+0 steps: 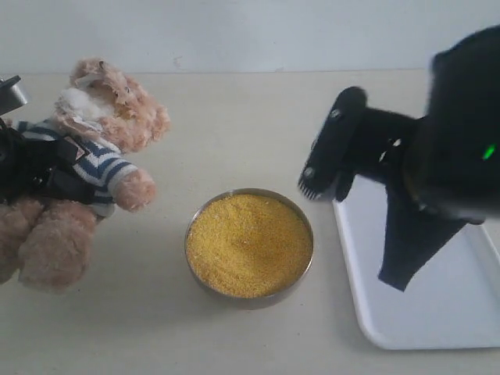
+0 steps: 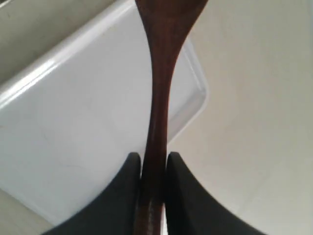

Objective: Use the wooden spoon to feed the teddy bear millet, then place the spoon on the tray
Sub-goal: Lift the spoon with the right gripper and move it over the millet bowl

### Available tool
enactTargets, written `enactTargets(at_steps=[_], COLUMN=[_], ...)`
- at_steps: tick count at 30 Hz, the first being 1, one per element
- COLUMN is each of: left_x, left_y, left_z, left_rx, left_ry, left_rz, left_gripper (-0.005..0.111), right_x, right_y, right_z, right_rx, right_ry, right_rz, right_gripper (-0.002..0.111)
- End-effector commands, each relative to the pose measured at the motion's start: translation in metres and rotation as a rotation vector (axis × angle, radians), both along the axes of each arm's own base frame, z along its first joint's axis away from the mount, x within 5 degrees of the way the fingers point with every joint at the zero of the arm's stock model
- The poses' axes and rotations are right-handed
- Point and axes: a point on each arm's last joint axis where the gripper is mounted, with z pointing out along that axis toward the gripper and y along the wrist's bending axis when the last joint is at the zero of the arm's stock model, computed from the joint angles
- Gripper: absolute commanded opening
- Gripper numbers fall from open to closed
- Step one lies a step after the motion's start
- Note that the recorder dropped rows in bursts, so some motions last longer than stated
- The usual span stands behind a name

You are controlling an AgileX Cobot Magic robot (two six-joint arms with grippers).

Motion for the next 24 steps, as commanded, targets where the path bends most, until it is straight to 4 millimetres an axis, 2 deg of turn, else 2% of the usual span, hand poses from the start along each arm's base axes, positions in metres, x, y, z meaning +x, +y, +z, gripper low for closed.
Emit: enactTargets(at_steps=[1,6,11,19,22,24], left_x=[0.0,0.0,-0.001,-0.001,-0.001,-0.001], left_y=[-0.002,-0.002,-0.002,-0.002,-0.002,-0.002], left_z=[0.004,0.003,0.003,0.003,0.003,0.003], left_rx=[-0.011,-0.011,-0.015,-0.015,-0.015,-0.015], left_ry=[-0.021,-0.018,-0.012,-0.012,-0.012,-0.012], left_rz=[0.009,0.006,0.002,0.002,0.002,0.002], left_gripper=[0.004,0.004,0.004,0.004,0.004,0.004], right_x=[-0.022,-0.041,-0.042,-0.035,-0.027,-0.014], right_y=[0.043,0.074,0.089,0.095,0.097,0.089], right_z=[-0.015,-0.046,-0.07,-0.068,-0.063,-0.063], right_rx=[-0.175,-0.314,-0.427,-0.476,-0.504,-0.522], right_ry=[-0.083,-0.088,-0.117,-0.209,-0.269,-0.254], right_rz=[0.18,0.338,0.416,0.488,0.521,0.482], right_gripper=[0.0,0.0,0.0,0.0,0.0,0.0])
